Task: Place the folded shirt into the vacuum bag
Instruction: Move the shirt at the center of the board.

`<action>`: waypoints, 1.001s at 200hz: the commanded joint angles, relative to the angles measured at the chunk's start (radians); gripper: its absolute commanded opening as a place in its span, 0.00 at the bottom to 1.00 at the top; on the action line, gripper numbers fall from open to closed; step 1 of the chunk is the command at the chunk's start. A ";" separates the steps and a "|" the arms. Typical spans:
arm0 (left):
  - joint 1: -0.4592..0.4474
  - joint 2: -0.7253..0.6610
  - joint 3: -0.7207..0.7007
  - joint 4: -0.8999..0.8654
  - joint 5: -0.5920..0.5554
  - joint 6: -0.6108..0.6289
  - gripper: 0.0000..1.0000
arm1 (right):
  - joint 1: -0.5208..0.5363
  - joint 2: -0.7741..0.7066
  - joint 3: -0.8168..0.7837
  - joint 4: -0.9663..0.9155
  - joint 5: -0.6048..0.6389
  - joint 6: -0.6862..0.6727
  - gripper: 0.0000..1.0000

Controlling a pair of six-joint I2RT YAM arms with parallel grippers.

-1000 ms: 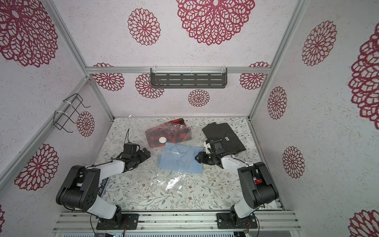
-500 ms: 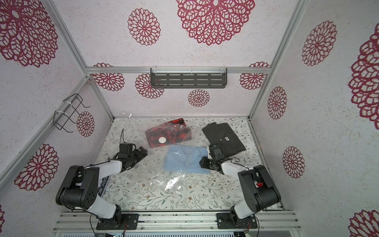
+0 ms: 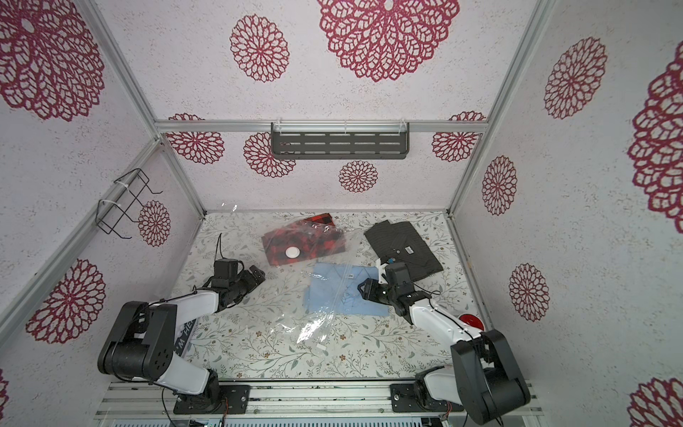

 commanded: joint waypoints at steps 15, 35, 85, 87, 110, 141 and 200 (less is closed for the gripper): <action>-0.061 -0.072 -0.038 0.071 0.003 0.003 0.97 | -0.009 0.182 0.025 0.167 -0.087 0.074 0.49; -0.118 -0.046 -0.036 0.115 0.006 -0.004 0.97 | -0.014 0.254 0.002 0.162 -0.008 0.108 0.49; -0.152 0.080 0.007 0.112 0.018 -0.053 0.97 | -0.080 0.062 -0.216 0.063 0.273 0.223 0.55; -0.152 0.082 0.007 0.108 0.014 -0.055 0.97 | -0.086 0.047 -0.226 0.066 0.269 0.230 0.55; -0.145 0.096 0.014 0.073 -0.023 -0.061 0.97 | -0.134 -0.113 -0.267 -0.038 0.323 0.278 0.56; -0.115 0.095 0.015 0.035 -0.049 -0.063 0.97 | -0.213 -0.341 -0.268 -0.240 0.431 0.333 0.59; -0.030 0.125 0.022 0.023 0.000 -0.060 0.97 | -0.257 -0.413 -0.193 -0.101 0.174 0.216 0.51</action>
